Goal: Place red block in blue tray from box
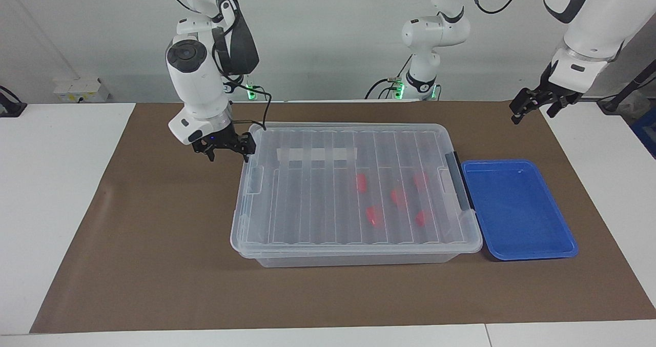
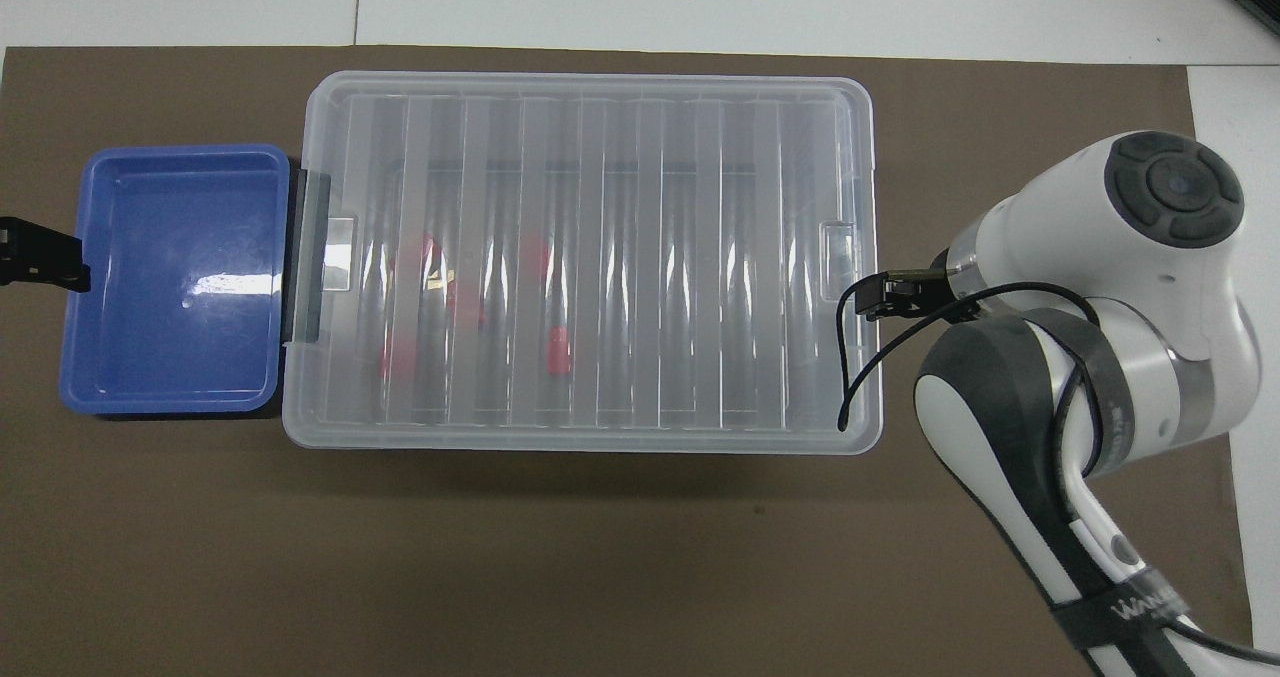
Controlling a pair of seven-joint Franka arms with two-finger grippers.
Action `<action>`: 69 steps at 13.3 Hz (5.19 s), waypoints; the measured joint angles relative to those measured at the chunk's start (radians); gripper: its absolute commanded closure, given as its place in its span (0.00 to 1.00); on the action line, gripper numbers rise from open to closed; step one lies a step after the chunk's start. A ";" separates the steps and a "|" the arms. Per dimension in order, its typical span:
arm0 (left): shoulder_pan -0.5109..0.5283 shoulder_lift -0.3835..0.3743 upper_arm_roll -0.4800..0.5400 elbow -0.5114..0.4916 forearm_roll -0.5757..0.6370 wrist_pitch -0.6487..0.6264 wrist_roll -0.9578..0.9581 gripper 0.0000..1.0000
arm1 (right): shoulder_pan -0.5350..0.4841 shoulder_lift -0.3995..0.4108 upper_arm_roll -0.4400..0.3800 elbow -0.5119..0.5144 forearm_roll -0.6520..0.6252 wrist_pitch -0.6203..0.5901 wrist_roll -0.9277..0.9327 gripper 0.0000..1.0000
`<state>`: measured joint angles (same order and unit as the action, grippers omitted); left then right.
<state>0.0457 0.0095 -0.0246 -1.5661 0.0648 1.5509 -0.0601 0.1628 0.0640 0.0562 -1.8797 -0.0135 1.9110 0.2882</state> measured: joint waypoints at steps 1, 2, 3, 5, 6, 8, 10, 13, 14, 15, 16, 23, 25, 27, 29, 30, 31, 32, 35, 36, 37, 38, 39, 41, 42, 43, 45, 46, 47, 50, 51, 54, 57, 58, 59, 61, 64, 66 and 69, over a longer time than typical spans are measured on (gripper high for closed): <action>0.000 0.000 0.000 0.000 0.000 0.000 0.000 0.00 | 0.000 0.000 0.000 -0.002 0.000 0.012 0.000 0.00; 0.000 0.000 0.000 0.000 0.000 0.000 0.000 0.00 | 0.001 0.000 0.000 -0.005 0.001 0.030 0.000 0.00; 0.000 0.000 0.000 0.000 0.000 0.000 0.000 0.00 | 0.002 0.000 0.001 -0.008 0.001 0.044 0.000 0.00; 0.000 0.000 0.000 0.000 0.000 0.000 0.000 0.00 | 0.003 0.000 0.002 -0.019 0.002 0.069 0.008 0.00; 0.000 0.000 0.000 0.000 0.000 0.000 0.000 0.00 | 0.004 -0.001 0.002 -0.026 0.002 0.076 0.015 0.00; 0.000 0.000 0.000 0.000 0.000 0.000 0.000 0.00 | 0.006 -0.001 0.004 -0.039 0.002 0.078 0.018 0.00; 0.000 0.000 0.000 0.000 0.000 0.000 0.000 0.00 | 0.005 -0.003 0.005 -0.044 0.002 0.078 0.009 0.00; 0.000 0.000 0.000 0.000 0.000 0.000 0.000 0.00 | -0.014 -0.014 0.002 -0.048 0.002 0.048 -0.062 0.00; 0.000 0.000 0.000 0.000 0.000 0.000 0.000 0.00 | -0.028 -0.019 0.000 -0.049 0.002 0.033 -0.076 0.00; 0.000 0.000 0.000 0.000 0.000 0.000 0.000 0.00 | -0.044 -0.024 -0.001 -0.051 0.002 0.017 -0.089 0.00; 0.000 0.000 0.000 0.000 0.000 0.000 0.000 0.00 | -0.061 -0.029 -0.001 -0.054 0.002 0.007 -0.111 0.00; -0.012 -0.001 -0.020 -0.001 -0.007 -0.003 -0.005 0.00 | -0.228 -0.033 -0.004 -0.062 0.002 -0.006 -0.428 0.00; -0.081 -0.004 -0.039 -0.001 -0.010 0.010 -0.172 0.00 | -0.272 -0.033 -0.005 -0.064 0.002 -0.006 -0.511 0.00; -0.190 -0.005 -0.049 -0.005 -0.010 0.087 -0.445 0.00 | -0.291 -0.033 -0.005 -0.064 0.002 -0.005 -0.549 0.00; -0.270 -0.005 -0.054 -0.018 -0.028 0.150 -0.635 0.00 | -0.291 -0.033 -0.004 -0.064 0.000 -0.005 -0.554 0.00; -0.296 -0.006 -0.054 -0.042 -0.045 0.192 -0.693 0.00 | -0.291 -0.033 -0.004 -0.064 0.000 -0.005 -0.558 0.00; -0.322 -0.007 -0.054 -0.082 -0.054 0.238 -0.736 0.00 | -0.294 -0.033 -0.005 -0.065 -0.001 -0.003 -0.569 0.00; -0.350 -0.005 -0.053 -0.134 -0.054 0.286 -0.770 0.00 | -0.301 -0.033 -0.005 -0.065 -0.001 0.000 -0.580 0.00; -0.383 0.029 -0.053 -0.267 -0.045 0.419 -0.802 0.00 | -0.336 -0.033 -0.006 -0.065 -0.005 0.006 -0.611 0.00; -0.383 0.053 -0.050 -0.285 -0.033 0.452 -0.802 0.00 | -0.342 -0.033 -0.007 -0.065 -0.011 0.008 -0.613 0.00; -0.382 0.077 -0.045 -0.289 -0.025 0.482 -0.802 0.00 | -0.343 -0.033 -0.007 -0.065 -0.014 0.008 -0.613 0.00; -0.380 0.102 -0.041 -0.290 -0.017 0.513 -0.802 0.00 | -0.343 -0.033 -0.006 -0.065 -0.015 0.008 -0.613 0.00; -0.380 0.127 -0.038 -0.291 0.006 0.542 -0.802 0.00 | -0.343 -0.033 -0.006 -0.065 -0.016 0.008 -0.613 0.00; -0.382 0.196 -0.040 -0.292 0.070 0.593 -0.802 0.00 | -0.342 -0.033 -0.005 -0.065 -0.016 0.008 -0.613 0.00; -0.384 0.238 -0.043 -0.293 0.085 0.625 -0.802 0.00 | -0.342 -0.033 -0.005 -0.065 -0.016 0.008 -0.613 0.00; -0.385 0.276 -0.044 -0.293 0.092 0.656 -0.802 0.00 | -0.342 -0.033 -0.006 -0.065 -0.016 0.008 -0.613 0.00; -0.385 0.320 -0.042 -0.296 0.095 0.712 -0.802 0.00 | -0.348 -0.033 -0.007 -0.065 -0.018 0.008 -0.613 0.00; -0.385 0.326 -0.041 -0.308 0.096 0.742 -0.802 0.00 | -0.354 -0.033 -0.007 -0.065 -0.019 0.009 -0.613 0.00; -0.385 0.326 -0.040 -0.327 0.096 0.765 -0.802 0.00 | -0.361 -0.033 -0.008 -0.065 -0.021 0.010 -0.613 0.00; -0.386 0.325 -0.045 -0.369 0.097 0.791 -0.802 0.01 | -0.378 -0.033 -0.008 -0.064 -0.022 0.011 -0.613 0.00; -0.389 0.323 -0.047 -0.383 0.097 0.797 -0.802 0.01 | -0.378 -0.033 -0.008 -0.064 -0.022 0.011 -0.613 0.00; -0.409 0.316 -0.049 -0.423 0.098 0.815 -0.802 0.24 | -0.377 -0.041 -0.003 -0.056 -0.023 0.011 -0.606 0.00; -0.411 0.310 -0.050 -0.433 0.099 0.813 -0.800 1.00 | -0.342 -0.069 0.001 -0.043 -0.023 0.010 -0.514 0.00; -0.411 0.308 -0.049 -0.434 0.100 0.809 -0.798 1.00 | -0.323 -0.084 0.002 -0.041 -0.023 0.006 -0.465 0.00; -0.411 0.306 -0.047 -0.434 0.100 0.801 -0.797 1.00 | -0.303 -0.100 0.003 -0.037 -0.023 -0.005 -0.408 0.00; -0.410 0.299 -0.044 -0.419 0.100 0.743 -0.797 1.00 | -0.261 -0.122 0.005 -0.012 -0.023 -0.050 -0.294 0.00; -0.400 0.273 -0.038 -0.298 0.091 0.532 -0.793 1.00 | -0.202 -0.125 0.007 0.060 -0.023 -0.111 -0.137 0.00; -0.380 0.244 -0.031 -0.179 0.025 0.370 -0.763 1.00 | -0.195 -0.123 0.007 0.118 -0.023 -0.157 -0.100 0.00; -0.303 0.212 -0.025 0.009 -0.038 0.098 -0.607 1.00 | -0.198 -0.100 0.003 0.236 -0.024 -0.266 -0.093 0.00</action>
<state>-0.2569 0.2213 -0.0495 -1.5567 0.0264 1.6485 -0.6675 -0.0349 -0.0361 0.0592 -1.6432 -0.0374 1.6446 0.1953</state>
